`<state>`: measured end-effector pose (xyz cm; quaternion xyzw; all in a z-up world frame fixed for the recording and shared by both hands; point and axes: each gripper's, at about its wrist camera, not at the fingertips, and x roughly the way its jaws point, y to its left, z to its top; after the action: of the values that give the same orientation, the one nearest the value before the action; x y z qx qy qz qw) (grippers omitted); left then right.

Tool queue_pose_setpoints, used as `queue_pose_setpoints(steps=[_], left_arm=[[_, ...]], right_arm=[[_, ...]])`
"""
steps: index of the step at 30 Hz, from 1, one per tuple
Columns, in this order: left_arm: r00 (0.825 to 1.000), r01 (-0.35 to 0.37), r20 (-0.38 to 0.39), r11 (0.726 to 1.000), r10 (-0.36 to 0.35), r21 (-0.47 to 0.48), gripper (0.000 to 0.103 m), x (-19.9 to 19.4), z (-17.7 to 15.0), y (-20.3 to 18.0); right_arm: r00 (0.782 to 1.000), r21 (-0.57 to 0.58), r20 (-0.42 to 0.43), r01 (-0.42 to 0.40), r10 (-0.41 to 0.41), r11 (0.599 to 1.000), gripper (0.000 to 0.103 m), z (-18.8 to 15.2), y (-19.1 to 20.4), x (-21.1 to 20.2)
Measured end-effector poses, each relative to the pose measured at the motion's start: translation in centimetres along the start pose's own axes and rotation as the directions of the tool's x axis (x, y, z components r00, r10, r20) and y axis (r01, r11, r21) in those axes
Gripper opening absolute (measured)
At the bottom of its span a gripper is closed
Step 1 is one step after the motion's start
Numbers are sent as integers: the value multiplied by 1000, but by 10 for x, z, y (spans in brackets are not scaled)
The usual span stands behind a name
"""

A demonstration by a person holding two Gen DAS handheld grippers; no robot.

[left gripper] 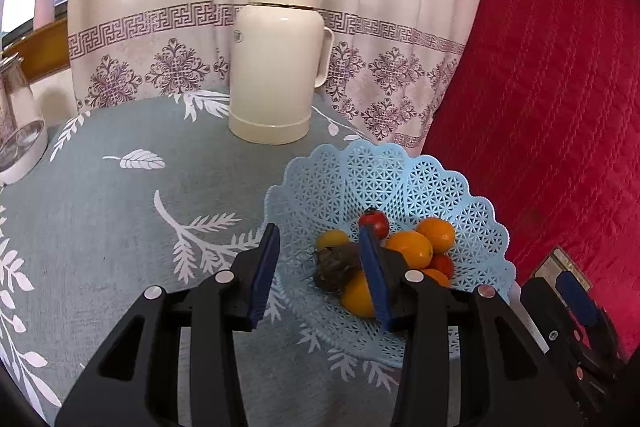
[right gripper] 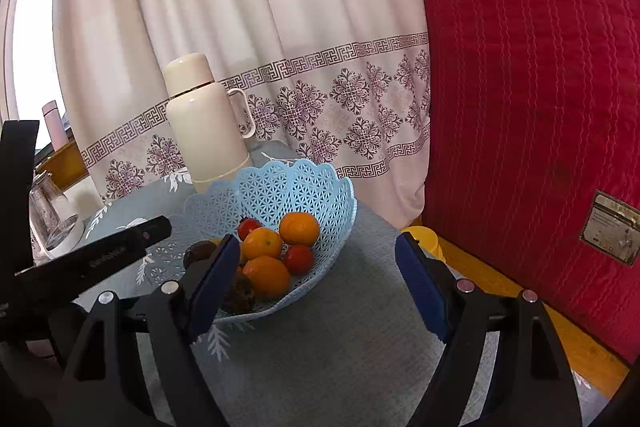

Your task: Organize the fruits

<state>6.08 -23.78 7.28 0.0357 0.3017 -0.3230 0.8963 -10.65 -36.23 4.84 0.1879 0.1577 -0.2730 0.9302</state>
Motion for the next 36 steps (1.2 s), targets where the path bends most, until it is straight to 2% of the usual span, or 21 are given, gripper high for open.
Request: queue_pose_setpoints(steps=[1, 3, 6, 9, 13, 20, 27, 36], left_arm=[[1000, -5, 2, 1000, 5, -8, 45, -1, 0, 2], [1000, -21, 9, 999, 21, -24, 63, -5, 0, 7], [998, -55, 37, 997, 57, -47, 80, -13, -1, 14], [991, -119, 51, 992, 122, -46, 87, -20, -4, 19], [980, -193, 55, 981, 194, -29, 90, -23, -11, 23], [968, -239, 67, 971, 240, -30, 90, -32, -17, 28], [961, -260, 91, 965, 261, -30, 93, -41, -21, 28], [962, -249, 107, 968, 251, -39, 94, -51, -22, 29]], right_arm=[[1000, 0, 0, 1, -1, 1000, 80, 0, 0, 0], [1000, 0, -2, 0, 0, 1000, 80, 0, 0, 0], [1000, 7, -7, 2, -2, 1000, 80, 1, -2, 2], [1000, 6, -15, 2, -2, 1000, 80, 1, -3, 3], [1000, 7, -20, 4, -3, 1000, 80, 0, -4, 3], [1000, 9, -29, 7, -7, 1000, 80, -1, -5, 5], [999, -2, -31, 19, -19, 1000, 80, -2, -2, 7], [999, -15, -34, 35, -35, 999, 80, -2, -1, 9]])
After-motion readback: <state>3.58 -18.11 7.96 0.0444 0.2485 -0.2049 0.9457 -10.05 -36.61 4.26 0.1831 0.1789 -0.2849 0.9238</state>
